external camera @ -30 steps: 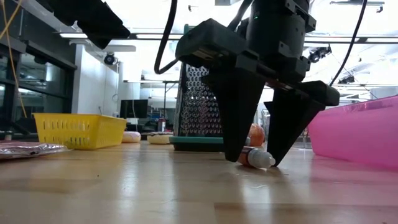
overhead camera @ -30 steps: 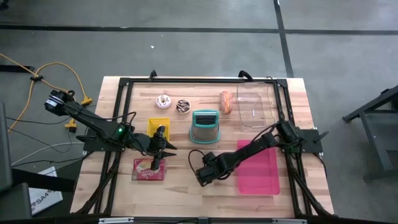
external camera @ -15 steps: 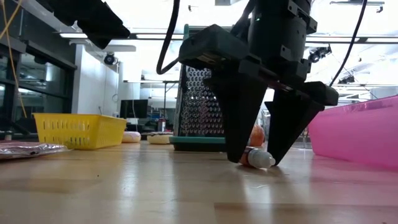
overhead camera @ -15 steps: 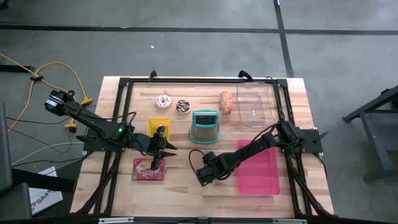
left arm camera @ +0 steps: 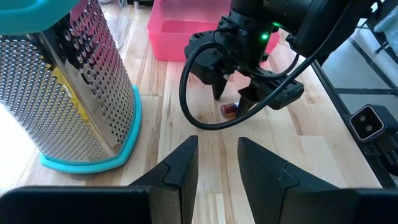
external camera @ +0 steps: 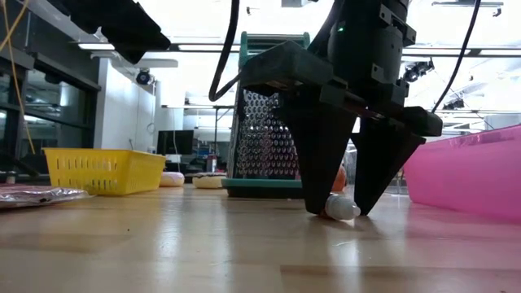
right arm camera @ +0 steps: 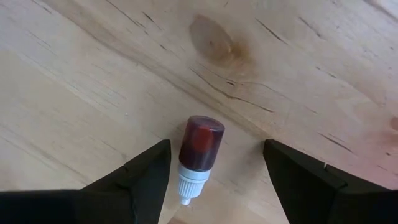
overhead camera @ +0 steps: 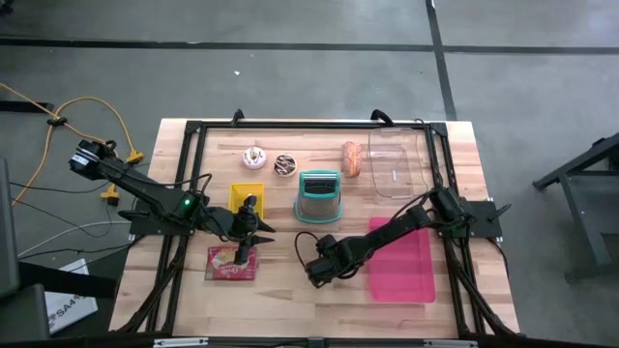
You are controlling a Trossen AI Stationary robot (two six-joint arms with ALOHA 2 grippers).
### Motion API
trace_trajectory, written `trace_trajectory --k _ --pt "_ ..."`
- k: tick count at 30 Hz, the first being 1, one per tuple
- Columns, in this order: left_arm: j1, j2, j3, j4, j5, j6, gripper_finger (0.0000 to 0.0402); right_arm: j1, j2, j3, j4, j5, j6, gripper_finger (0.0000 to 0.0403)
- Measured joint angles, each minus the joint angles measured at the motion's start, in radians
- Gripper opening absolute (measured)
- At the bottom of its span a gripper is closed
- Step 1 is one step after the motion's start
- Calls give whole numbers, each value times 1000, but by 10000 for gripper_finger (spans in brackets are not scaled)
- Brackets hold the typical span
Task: Pick & Place Food Item
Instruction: Put the orange food coloring bottle into the yellow bin
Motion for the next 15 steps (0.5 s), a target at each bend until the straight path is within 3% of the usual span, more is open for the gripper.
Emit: trace_trajectory --k 15 --pt "0 0 0 0 0 0 108 0 -2 8 24 -1 -7 192"
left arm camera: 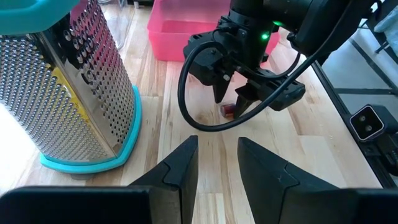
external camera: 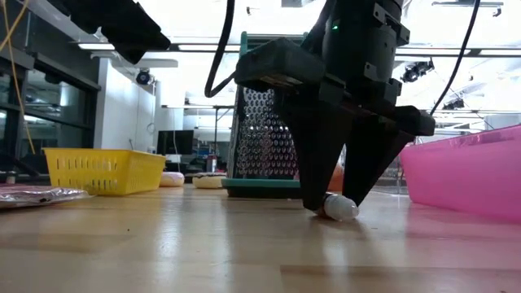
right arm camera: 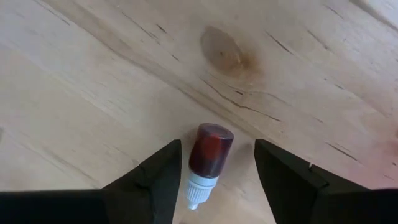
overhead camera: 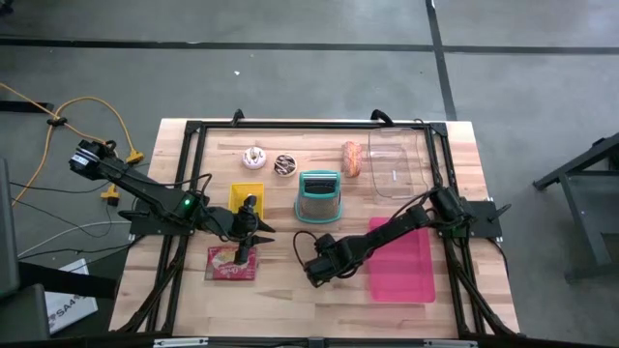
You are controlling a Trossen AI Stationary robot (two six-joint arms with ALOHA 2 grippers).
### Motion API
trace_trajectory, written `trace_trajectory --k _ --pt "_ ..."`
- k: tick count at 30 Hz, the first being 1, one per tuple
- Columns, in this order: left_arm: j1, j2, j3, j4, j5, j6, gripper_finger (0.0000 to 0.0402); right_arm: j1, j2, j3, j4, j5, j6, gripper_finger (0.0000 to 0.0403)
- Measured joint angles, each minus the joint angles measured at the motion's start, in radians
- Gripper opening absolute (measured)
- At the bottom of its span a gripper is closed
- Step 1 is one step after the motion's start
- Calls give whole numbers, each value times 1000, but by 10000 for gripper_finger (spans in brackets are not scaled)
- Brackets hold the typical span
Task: Pick & Place Food Item
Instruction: Put the orange food coloring bottle into the yellow bin
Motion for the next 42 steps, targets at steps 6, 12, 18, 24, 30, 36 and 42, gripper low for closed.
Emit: trace_trajectory --k 6,12,18,24,30,36,42 --pt "0 0 0 0 0 0 108 0 0 2 21 -2 0 184" --pt "0 0 0 0 0 0 108 0 -1 2 15 -2 0 183" --pt "0 0 0 0 0 0 108 0 -1 2 7 0 0 183" --pt "0 0 0 0 0 0 108 0 5 2 8 0 0 183" --pt "0 0 0 0 0 0 108 0 6 2 8 0 0 183" --pt "0 0 0 0 0 0 108 0 6 2 8 1 1 183" --pt "0 0 0 0 0 0 108 0 6 2 2 1 0 183"
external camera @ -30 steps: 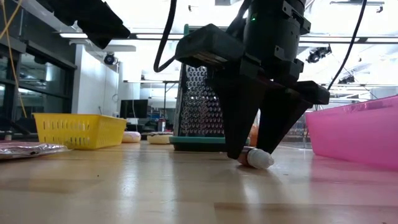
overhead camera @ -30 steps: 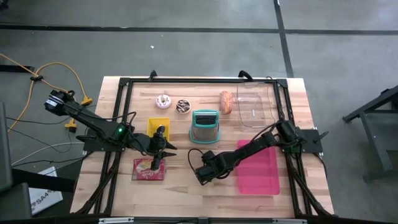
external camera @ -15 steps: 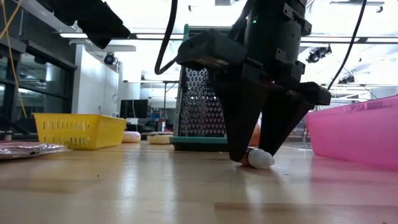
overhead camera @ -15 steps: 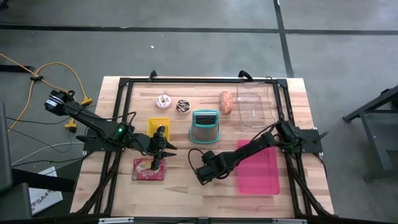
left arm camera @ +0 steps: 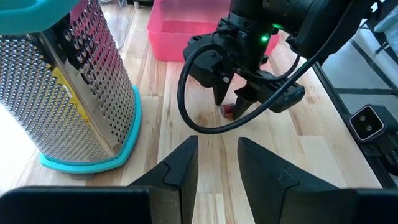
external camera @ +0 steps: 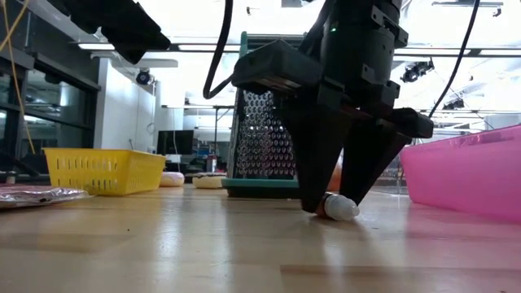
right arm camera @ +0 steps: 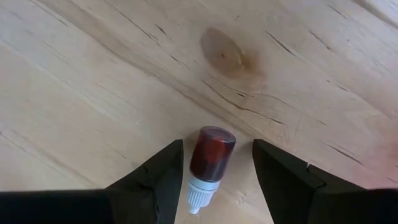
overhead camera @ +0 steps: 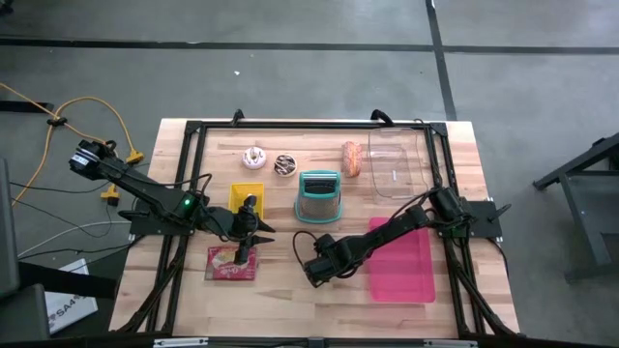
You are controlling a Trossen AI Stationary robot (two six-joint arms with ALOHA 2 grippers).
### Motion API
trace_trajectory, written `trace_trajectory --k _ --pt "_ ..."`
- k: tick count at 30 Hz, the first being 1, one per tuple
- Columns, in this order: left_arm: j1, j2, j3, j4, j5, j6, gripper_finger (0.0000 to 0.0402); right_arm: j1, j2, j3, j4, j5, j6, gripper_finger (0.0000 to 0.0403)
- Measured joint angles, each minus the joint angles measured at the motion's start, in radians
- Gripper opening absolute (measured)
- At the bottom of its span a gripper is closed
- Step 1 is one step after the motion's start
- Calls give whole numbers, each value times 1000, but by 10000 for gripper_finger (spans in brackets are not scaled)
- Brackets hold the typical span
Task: Pick & Place Food Item
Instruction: Put the orange food coloring bottle into the yellow bin
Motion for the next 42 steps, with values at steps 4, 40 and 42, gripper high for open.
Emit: trace_trajectory --k 4,40,42 --pt "0 0 0 0 0 0 108 0 0 0 -1 0 0 183" --pt "0 0 0 0 0 0 108 0 2 0 6 -3 -16 85" --pt "0 0 0 0 0 0 108 0 1 0 6 -3 -17 76"
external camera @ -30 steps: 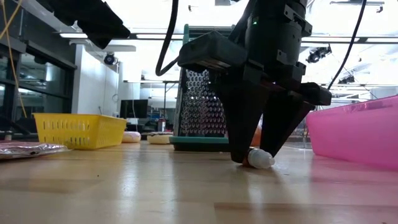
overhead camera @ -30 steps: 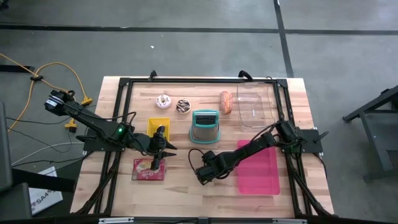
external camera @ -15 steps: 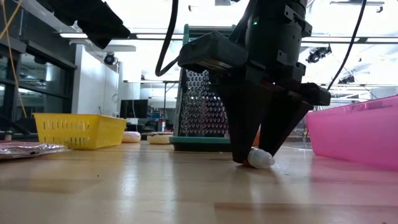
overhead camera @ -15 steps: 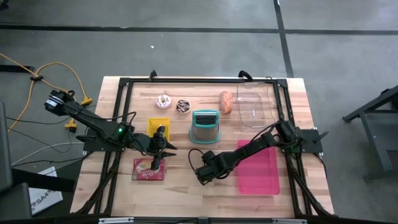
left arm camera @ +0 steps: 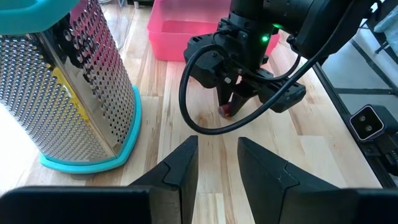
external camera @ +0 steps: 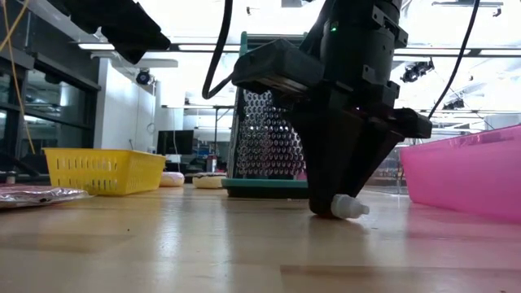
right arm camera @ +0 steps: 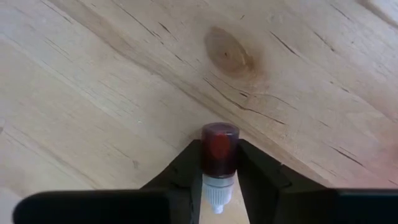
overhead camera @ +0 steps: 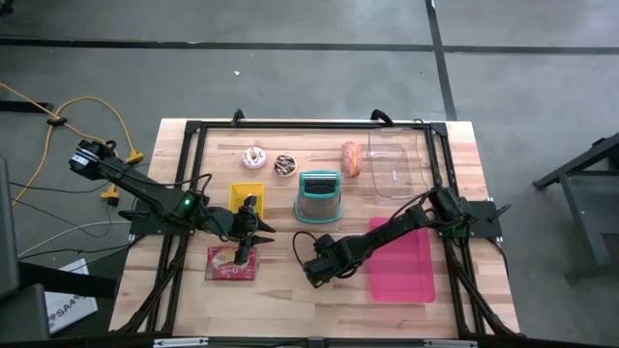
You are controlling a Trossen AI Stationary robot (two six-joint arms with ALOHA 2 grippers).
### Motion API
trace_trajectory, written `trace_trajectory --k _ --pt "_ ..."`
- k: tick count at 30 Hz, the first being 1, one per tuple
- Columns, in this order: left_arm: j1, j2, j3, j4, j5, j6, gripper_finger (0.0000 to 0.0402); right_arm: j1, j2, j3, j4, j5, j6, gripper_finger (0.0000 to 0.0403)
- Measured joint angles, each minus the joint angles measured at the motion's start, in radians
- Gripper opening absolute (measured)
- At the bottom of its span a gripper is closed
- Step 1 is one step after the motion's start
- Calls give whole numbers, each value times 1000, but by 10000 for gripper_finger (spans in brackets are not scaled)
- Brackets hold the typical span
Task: Pick & Place Food Item
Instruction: Put the orange food coloring bottle into the yellow bin
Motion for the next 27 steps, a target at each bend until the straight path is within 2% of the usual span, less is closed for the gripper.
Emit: trace_trajectory --k 27 --pt "0 0 0 0 0 0 108 0 0 0 35 29 -53 70"
